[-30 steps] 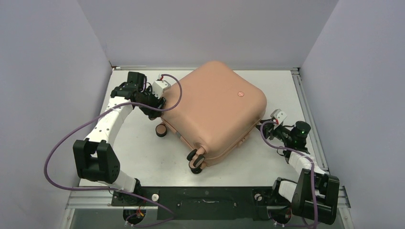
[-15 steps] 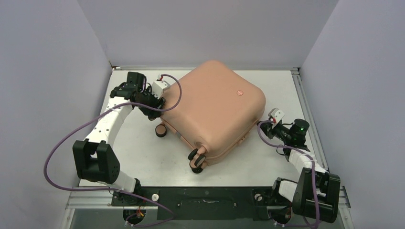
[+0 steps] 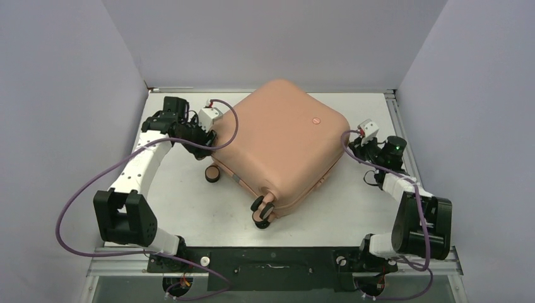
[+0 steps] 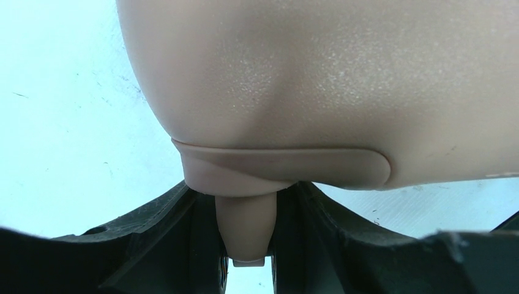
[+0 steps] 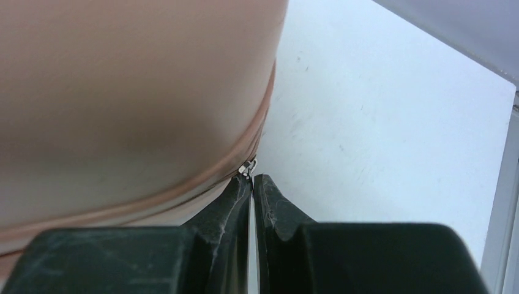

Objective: Pack the luggage
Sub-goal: Zip the luggage at the center of the board.

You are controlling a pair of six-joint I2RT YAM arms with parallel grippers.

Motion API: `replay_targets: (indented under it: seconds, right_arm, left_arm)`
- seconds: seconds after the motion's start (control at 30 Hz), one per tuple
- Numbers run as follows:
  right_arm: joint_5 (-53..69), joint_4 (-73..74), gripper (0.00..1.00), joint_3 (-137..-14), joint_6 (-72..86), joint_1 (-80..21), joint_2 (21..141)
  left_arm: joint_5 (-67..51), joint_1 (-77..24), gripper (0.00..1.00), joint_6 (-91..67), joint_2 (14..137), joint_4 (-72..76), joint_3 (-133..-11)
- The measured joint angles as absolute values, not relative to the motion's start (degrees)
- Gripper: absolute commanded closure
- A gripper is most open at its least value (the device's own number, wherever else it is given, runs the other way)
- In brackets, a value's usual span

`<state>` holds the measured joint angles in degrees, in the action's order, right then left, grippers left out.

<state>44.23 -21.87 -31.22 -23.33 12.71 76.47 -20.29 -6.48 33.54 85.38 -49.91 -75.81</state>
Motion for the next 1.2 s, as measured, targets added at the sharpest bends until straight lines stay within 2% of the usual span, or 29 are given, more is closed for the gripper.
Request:
replay_targets:
  seconds: [0.23, 0.37, 0.6, 0.73, 0.77, 0.8, 0.9, 1.0, 1.03, 1.1, 1.2]
  right_arm:
    - [38.30, -24.80, 0.95, -40.97, -20.80, 8.01, 87.92]
    - [36.58, -26.68, 0.95, -42.02, -20.25, 6.35, 89.43]
    - [38.41, -26.20, 0.95, -35.88, -20.97, 6.33, 81.54]
    - [41.89, -21.65, 0.95, -30.89, -22.63, 6.39, 72.60]
    - [42.78, -20.38, 0.95, -29.74, -23.18, 6.37, 70.17]
    - [43.64, -19.14, 0.95, -28.67, -23.64, 6.31, 67.88]
    - [45.45, -15.81, 0.95, -27.40, -24.60, 5.80, 64.14]
    - [45.93, -15.84, 0.95, -26.70, -24.91, 5.56, 64.05]
    - [46.13, -15.79, 0.95, -26.57, -24.95, 5.52, 64.12]
    - [46.68, -15.99, 0.95, -26.55, -24.91, 5.52, 64.66]
    - [47.09, -16.64, 0.95, -26.52, -24.82, 5.45, 65.41]
  left_arm:
    - [-21.56, -5.54, 1.00, 33.21, 84.33, -50.85, -75.44]
    - [-21.50, -4.71, 1.00, 32.67, 84.33, -50.22, -75.26]
    - [-19.51, -2.76, 1.00, 32.49, 86.37, -47.37, -75.85]
    - [-17.96, -1.10, 1.00, 34.50, 93.14, -49.58, -83.18]
    - [-17.78, -0.67, 0.94, 35.40, 95.48, -50.39, -85.97]
    - [-17.76, -0.25, 0.82, 36.01, 97.95, -51.11, -89.08]
    - [-17.85, 0.21, 0.40, 37.12, 106.02, -53.60, -99.48]
    - [-16.47, 0.23, 0.06, 34.92, 111.35, -54.89, -107.09]
    - [-14.83, 0.49, 0.03, 32.77, 111.66, -53.89, -107.68]
    - [-12.51, 1.63, 0.04, 28.91, 110.67, -52.07, -106.83]
    - [-12.43, 3.57, 0.04, 26.52, 103.33, -50.37, -98.96]
